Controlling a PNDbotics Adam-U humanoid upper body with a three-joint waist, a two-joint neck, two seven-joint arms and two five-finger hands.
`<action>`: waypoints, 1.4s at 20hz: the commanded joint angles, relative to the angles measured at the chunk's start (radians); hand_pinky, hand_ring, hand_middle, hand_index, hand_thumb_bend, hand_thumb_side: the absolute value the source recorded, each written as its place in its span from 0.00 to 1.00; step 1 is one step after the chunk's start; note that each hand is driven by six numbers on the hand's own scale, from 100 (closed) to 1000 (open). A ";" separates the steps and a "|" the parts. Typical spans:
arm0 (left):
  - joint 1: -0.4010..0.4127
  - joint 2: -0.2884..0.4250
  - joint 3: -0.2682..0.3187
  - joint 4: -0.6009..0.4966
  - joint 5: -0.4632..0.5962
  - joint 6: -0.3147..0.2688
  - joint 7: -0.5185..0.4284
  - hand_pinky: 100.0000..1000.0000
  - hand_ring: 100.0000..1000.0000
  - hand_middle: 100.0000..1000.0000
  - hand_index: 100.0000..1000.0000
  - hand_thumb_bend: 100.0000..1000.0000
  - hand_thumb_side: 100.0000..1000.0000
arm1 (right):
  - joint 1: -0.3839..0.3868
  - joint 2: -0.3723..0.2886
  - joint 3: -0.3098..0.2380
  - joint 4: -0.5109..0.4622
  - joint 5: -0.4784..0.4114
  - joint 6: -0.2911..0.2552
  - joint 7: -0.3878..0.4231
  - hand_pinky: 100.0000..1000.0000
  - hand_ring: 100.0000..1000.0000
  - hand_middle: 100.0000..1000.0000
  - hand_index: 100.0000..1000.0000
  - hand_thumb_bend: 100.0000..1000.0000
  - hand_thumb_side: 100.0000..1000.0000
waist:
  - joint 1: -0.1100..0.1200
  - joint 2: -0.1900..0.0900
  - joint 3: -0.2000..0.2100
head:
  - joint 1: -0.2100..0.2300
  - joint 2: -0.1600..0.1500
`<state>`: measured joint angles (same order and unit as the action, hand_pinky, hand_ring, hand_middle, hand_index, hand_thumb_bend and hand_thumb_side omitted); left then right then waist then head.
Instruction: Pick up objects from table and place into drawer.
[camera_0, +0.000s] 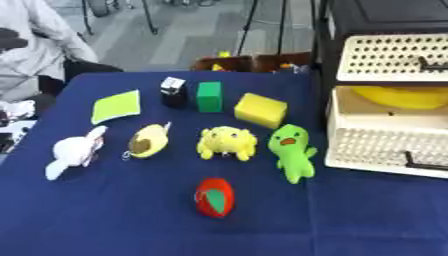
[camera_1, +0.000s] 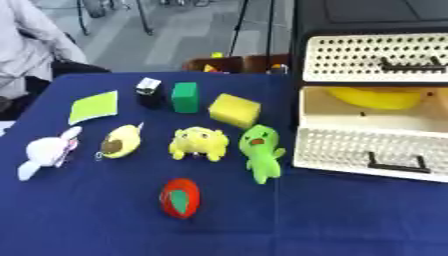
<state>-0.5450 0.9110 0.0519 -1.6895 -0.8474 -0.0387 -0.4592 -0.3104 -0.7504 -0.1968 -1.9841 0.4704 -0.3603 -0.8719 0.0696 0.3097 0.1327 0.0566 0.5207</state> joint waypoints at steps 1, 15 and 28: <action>-0.047 0.047 -0.013 0.063 0.027 -0.048 -0.060 0.87 0.95 0.97 1.00 0.67 0.95 | -0.006 -0.014 -0.006 -0.016 -0.011 -0.032 -0.035 0.42 0.63 0.60 0.86 0.00 0.77 | -0.001 -0.024 -0.003 | 0.021 0.009; -0.219 0.018 -0.121 0.353 -0.023 -0.112 -0.227 0.84 0.91 0.95 1.00 0.53 0.61 | 0.003 0.012 0.014 -0.016 -0.006 -0.002 -0.035 0.42 0.62 0.58 0.84 0.00 0.75 | 0.000 -0.018 -0.029 | 0.008 -0.014; -0.293 -0.058 -0.196 0.564 -0.065 -0.155 -0.308 0.75 0.86 0.93 1.00 0.49 0.46 | 0.002 0.038 0.022 -0.016 0.000 0.016 -0.035 0.41 0.62 0.57 0.83 0.00 0.75 | 0.003 0.003 -0.057 | 0.016 -0.040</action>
<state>-0.8178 0.8277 -0.1450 -1.1333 -0.9030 -0.1919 -0.7592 -0.2995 -0.6965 -0.1718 -1.9841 0.4645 -0.3350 -0.8929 0.0727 0.3285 0.0742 0.0696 0.4908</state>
